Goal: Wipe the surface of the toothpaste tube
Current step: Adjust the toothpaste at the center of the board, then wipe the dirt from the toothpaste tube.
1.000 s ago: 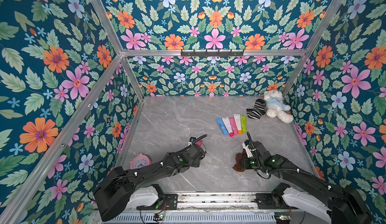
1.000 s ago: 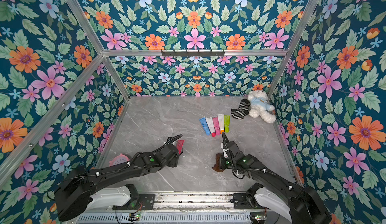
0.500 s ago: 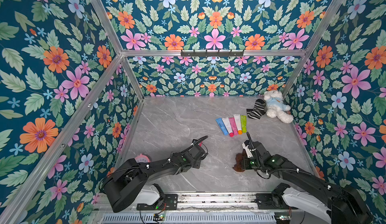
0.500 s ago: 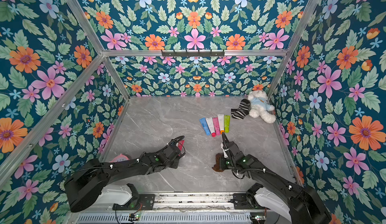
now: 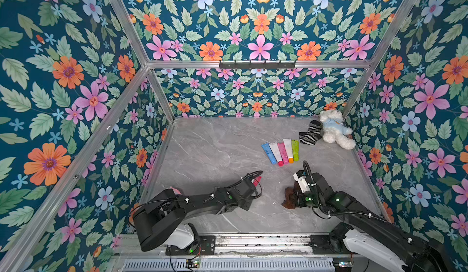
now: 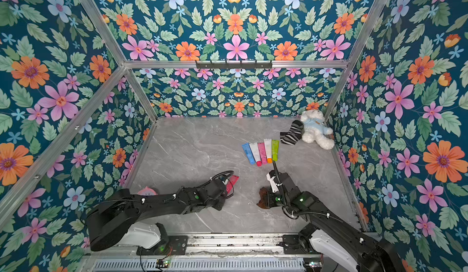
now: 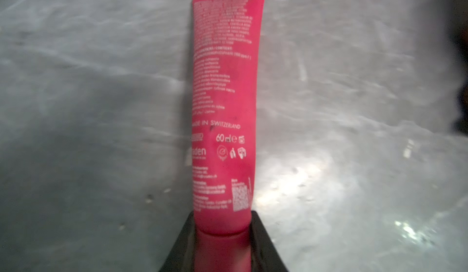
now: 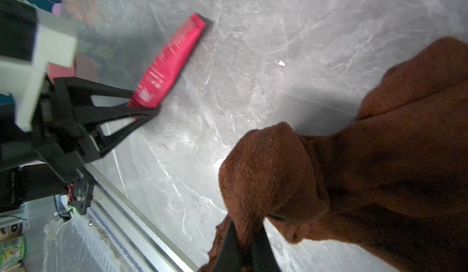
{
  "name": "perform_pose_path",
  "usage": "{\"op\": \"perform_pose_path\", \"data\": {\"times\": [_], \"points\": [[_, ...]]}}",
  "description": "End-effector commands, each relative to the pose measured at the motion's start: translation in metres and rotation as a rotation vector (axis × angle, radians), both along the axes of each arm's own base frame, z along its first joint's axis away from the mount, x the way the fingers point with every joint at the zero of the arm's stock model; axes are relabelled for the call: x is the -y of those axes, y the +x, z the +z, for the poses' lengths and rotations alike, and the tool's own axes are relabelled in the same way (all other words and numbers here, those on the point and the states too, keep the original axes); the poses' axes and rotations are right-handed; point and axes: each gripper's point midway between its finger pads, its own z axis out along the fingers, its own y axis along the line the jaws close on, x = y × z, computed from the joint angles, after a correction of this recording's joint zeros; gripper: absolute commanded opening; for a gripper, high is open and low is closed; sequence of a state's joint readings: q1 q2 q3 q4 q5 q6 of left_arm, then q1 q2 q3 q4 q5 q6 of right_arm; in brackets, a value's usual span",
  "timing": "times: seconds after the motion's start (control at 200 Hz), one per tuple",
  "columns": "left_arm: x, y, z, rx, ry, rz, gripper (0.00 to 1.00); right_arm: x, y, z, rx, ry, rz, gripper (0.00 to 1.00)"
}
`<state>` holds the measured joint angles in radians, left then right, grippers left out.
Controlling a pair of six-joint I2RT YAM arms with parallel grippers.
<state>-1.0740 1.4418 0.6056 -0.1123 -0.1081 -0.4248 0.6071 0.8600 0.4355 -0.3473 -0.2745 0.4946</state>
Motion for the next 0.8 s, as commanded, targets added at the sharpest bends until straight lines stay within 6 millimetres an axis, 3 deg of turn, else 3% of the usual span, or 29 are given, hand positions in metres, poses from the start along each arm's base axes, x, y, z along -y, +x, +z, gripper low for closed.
{"op": "perform_pose_path", "data": {"times": [0.0,0.19,0.445,0.59,0.795], "points": [[0.022,-0.016,0.000,0.032,0.023,-0.153,0.15,-0.015,0.000,0.016,0.024,0.072,0.047,0.00],[0.033,-0.034,-0.010,0.062,0.014,-0.235,0.07,-0.039,0.009,0.014,0.034,0.015,0.086,0.00],[0.040,-0.044,-0.006,0.105,0.004,-0.285,0.01,-0.065,0.043,-0.006,0.025,-0.025,0.090,0.00],[0.040,-0.044,-0.005,0.118,0.008,-0.284,0.00,-0.061,0.054,-0.027,-0.007,-0.115,0.063,0.00],[0.038,-0.041,-0.005,0.135,0.018,-0.268,0.00,-0.048,0.038,-0.061,-0.085,-0.163,0.049,0.00]]}}
